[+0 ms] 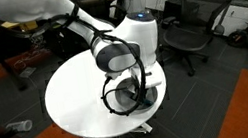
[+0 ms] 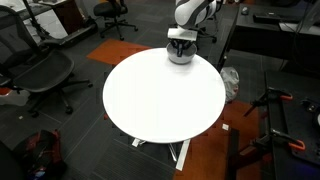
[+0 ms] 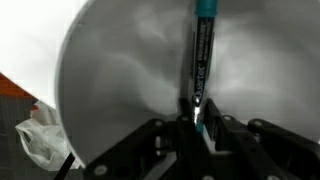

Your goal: Remove the marker from the grey bowl

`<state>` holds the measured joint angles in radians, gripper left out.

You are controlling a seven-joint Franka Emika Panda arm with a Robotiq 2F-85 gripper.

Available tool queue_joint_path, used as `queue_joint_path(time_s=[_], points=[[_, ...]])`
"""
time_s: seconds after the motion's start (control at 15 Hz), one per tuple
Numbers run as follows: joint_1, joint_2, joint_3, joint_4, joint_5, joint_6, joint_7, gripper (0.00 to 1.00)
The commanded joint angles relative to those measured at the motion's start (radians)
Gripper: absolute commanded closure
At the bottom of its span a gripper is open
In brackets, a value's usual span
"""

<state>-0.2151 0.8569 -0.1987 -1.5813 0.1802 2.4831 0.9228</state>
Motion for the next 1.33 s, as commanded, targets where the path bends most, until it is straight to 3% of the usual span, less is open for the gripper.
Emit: queue_joint_path(time_s=[0.0, 0.6, 1.07, 1.27], points=[[0.003, -0.065, 0.010, -0.043, 0.028, 0.003, -0.058, 0.95], [0.069, -0.363, -0.017, -0.266, -0.018, 0.080, -0.214, 0.95], [0.137, -0.636, -0.002, -0.566, -0.084, 0.178, -0.387, 0.95], [0.152, -0.725, 0.025, -0.704, -0.079, 0.274, -0.472, 0.95]])
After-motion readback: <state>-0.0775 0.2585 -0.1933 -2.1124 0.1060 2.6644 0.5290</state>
